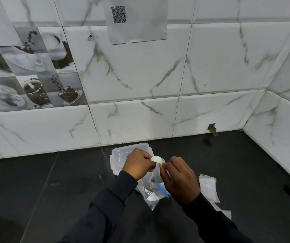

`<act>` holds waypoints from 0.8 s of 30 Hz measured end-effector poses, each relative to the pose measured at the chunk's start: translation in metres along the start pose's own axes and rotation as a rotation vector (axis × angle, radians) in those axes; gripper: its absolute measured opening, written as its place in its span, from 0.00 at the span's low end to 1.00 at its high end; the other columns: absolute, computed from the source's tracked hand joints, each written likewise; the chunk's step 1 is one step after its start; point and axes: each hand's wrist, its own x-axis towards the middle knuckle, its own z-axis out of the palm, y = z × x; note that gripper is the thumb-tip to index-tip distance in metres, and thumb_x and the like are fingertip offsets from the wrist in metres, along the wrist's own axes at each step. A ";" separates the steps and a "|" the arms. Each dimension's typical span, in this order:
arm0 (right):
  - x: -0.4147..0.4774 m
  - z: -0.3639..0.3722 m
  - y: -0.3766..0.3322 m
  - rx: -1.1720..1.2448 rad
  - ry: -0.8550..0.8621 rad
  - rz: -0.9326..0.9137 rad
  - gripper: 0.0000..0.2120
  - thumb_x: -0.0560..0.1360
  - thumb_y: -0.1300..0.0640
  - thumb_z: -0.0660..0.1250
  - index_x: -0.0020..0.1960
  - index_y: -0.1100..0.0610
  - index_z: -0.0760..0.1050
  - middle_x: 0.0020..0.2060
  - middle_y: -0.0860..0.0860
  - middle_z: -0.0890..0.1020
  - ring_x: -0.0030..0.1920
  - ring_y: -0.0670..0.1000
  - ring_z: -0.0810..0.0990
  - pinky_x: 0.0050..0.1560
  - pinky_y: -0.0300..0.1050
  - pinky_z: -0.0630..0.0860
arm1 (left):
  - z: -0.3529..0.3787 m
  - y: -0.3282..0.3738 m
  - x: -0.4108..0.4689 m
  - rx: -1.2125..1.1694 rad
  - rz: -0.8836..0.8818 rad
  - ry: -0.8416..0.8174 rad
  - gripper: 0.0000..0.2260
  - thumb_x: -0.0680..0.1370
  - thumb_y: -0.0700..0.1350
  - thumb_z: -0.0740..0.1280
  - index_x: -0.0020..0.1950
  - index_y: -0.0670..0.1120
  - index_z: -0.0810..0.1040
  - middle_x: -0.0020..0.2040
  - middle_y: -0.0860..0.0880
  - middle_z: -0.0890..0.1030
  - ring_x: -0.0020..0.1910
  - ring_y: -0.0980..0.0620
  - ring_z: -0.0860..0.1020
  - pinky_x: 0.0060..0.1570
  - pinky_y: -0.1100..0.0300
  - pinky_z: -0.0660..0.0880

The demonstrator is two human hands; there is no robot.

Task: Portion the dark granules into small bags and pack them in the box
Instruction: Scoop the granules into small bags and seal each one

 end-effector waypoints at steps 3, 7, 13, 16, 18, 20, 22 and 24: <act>-0.004 0.003 0.000 -0.060 0.058 -0.080 0.11 0.74 0.62 0.71 0.34 0.60 0.75 0.31 0.53 0.73 0.30 0.50 0.68 0.28 0.46 0.68 | 0.000 -0.003 0.002 -0.002 -0.016 -0.025 0.03 0.67 0.38 0.72 0.36 0.40 0.86 0.35 0.41 0.85 0.34 0.50 0.80 0.50 0.47 0.82; -0.008 0.003 0.002 -0.093 0.088 -0.101 0.12 0.77 0.60 0.67 0.35 0.59 0.77 0.31 0.53 0.75 0.30 0.49 0.69 0.30 0.42 0.68 | 0.000 -0.002 0.002 -0.018 -0.035 -0.049 0.03 0.68 0.37 0.72 0.36 0.41 0.86 0.35 0.42 0.85 0.33 0.51 0.81 0.51 0.49 0.83; 0.003 -0.006 0.002 0.311 0.073 0.363 0.08 0.73 0.62 0.74 0.37 0.57 0.78 0.34 0.48 0.77 0.33 0.46 0.75 0.35 0.38 0.72 | 0.000 -0.013 -0.001 -0.124 -0.036 -0.055 0.05 0.70 0.35 0.70 0.40 0.39 0.86 0.38 0.43 0.86 0.34 0.51 0.82 0.49 0.53 0.83; 0.020 -0.015 0.020 0.579 0.091 0.791 0.04 0.71 0.60 0.75 0.38 0.55 0.82 0.34 0.47 0.83 0.35 0.45 0.80 0.37 0.36 0.76 | -0.005 -0.030 -0.005 -0.160 -0.053 -0.047 0.05 0.72 0.34 0.70 0.42 0.38 0.86 0.34 0.45 0.85 0.29 0.55 0.79 0.41 0.59 0.81; 0.021 -0.009 0.049 0.545 -0.057 0.901 0.02 0.71 0.58 0.74 0.40 0.55 0.84 0.35 0.47 0.84 0.37 0.45 0.82 0.39 0.37 0.76 | -0.008 -0.053 -0.010 -0.175 -0.104 -0.065 0.04 0.73 0.34 0.71 0.43 0.39 0.86 0.34 0.46 0.85 0.29 0.57 0.78 0.38 0.63 0.78; 0.013 0.005 0.079 0.444 -0.289 0.967 0.04 0.72 0.59 0.74 0.38 0.54 0.84 0.35 0.49 0.85 0.38 0.46 0.82 0.40 0.38 0.75 | -0.006 -0.080 -0.015 -0.166 -0.173 -0.125 0.04 0.73 0.35 0.71 0.44 0.39 0.86 0.38 0.44 0.86 0.31 0.57 0.79 0.38 0.62 0.78; -0.003 0.024 0.097 0.330 -0.572 0.996 0.07 0.71 0.60 0.73 0.36 0.52 0.84 0.34 0.49 0.85 0.37 0.46 0.81 0.40 0.41 0.77 | 0.004 -0.105 -0.021 -0.135 -0.248 -0.204 0.05 0.73 0.34 0.70 0.43 0.39 0.86 0.40 0.41 0.86 0.31 0.56 0.78 0.39 0.61 0.78; -0.016 0.045 0.102 0.240 -0.809 0.976 0.07 0.71 0.58 0.72 0.35 0.51 0.84 0.33 0.48 0.83 0.39 0.48 0.82 0.46 0.43 0.79 | 0.022 -0.120 -0.027 -0.192 -0.312 -0.290 0.07 0.72 0.31 0.69 0.45 0.37 0.86 0.38 0.41 0.85 0.28 0.57 0.77 0.35 0.63 0.77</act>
